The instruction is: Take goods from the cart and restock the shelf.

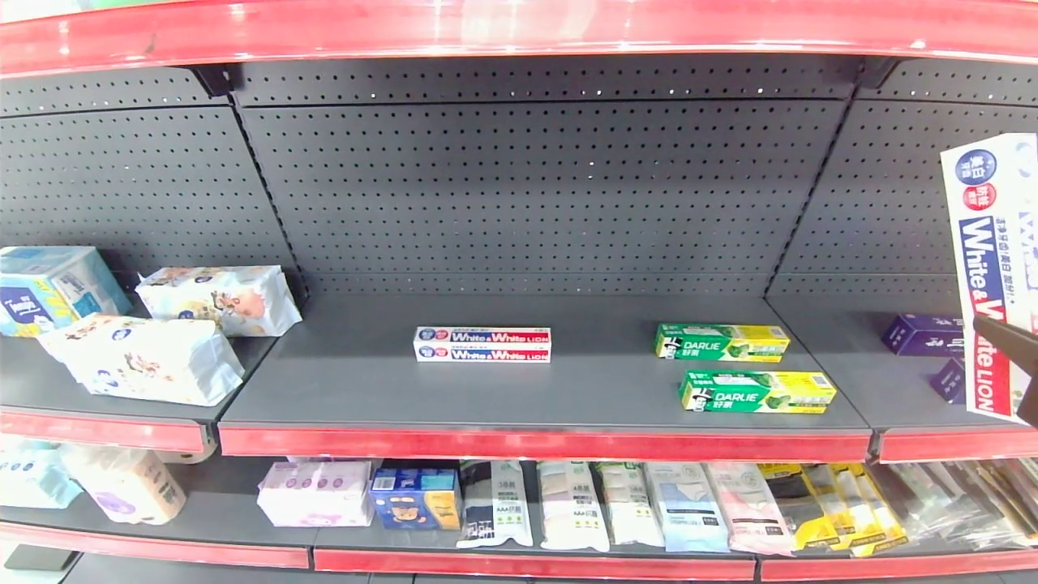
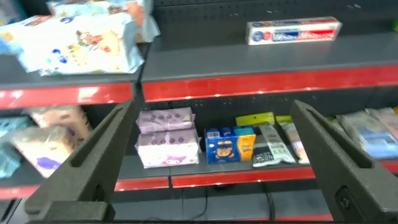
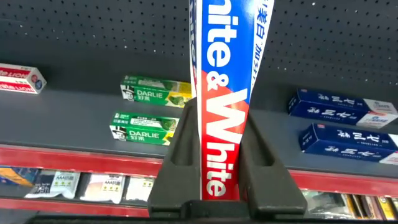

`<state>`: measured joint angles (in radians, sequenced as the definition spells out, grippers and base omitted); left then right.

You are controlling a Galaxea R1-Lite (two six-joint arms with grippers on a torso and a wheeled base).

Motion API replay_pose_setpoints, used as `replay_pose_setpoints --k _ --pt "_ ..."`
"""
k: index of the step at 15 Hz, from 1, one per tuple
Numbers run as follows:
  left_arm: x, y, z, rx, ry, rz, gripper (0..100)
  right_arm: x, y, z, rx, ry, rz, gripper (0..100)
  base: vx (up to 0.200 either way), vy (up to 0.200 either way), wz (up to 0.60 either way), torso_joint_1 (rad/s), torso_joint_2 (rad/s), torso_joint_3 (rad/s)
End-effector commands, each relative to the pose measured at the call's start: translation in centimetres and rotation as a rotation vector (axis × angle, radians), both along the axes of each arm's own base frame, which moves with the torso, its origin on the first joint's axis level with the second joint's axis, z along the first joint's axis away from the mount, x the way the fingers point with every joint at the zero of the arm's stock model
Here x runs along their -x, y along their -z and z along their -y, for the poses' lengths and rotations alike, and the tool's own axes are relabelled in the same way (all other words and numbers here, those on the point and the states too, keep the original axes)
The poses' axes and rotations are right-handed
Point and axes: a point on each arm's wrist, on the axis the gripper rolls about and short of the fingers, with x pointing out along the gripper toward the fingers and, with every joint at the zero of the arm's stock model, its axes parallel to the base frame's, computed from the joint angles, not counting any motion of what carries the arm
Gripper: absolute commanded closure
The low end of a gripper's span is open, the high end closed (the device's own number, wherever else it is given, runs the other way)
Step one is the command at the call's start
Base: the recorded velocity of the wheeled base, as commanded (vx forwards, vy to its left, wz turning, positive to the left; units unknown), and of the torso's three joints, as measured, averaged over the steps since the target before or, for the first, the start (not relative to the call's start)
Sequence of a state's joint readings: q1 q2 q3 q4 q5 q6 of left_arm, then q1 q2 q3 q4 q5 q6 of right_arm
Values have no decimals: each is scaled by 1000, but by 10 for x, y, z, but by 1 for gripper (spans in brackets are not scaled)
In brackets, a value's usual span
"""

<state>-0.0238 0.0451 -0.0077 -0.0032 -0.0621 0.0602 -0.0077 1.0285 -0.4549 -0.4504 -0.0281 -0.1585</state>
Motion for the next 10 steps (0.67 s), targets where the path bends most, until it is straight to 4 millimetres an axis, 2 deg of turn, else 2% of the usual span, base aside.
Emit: replay_pose_setpoints --k 1,2,3,4,5,6,7,9,10 --pt "-7 -67 1 -11 85 16 0 2 -10 -1 0 -14 20 100 0 0 0 0 0 0" --pt "-29 -133 2 45 96 16 0 1 -18 -1 -12 -50 4 100 0 0 0 0 0 0" --pt "-51 -168 4 63 90 2 0 0 -21 -2 -17 -83 -9 100 0 0 0 0 0 0" --pt "-85 -188 4 64 50 -53 0 -5 -23 -3 -25 -107 -13 100 0 0 0 0 0 0" --pt "-110 -195 2 66 1 -99 0 -10 -26 -3 -32 -112 -12 100 0 0 0 0 0 0" --pt "-155 -190 -7 81 -87 -203 0 -22 -38 -3 -47 -108 6 100 0 0 0 0 0 0" --pt "-182 -182 -14 63 -103 -248 0 -33 -48 -2 -56 -96 27 100 0 0 0 0 0 0" --pt "-217 -173 -14 21 34 -292 0 -40 -58 0 -63 -79 48 100 0 0 0 0 0 0" --pt "-230 -167 -16 13 210 -310 0 -36 -55 2 -60 -64 37 100 0 0 0 0 0 0"
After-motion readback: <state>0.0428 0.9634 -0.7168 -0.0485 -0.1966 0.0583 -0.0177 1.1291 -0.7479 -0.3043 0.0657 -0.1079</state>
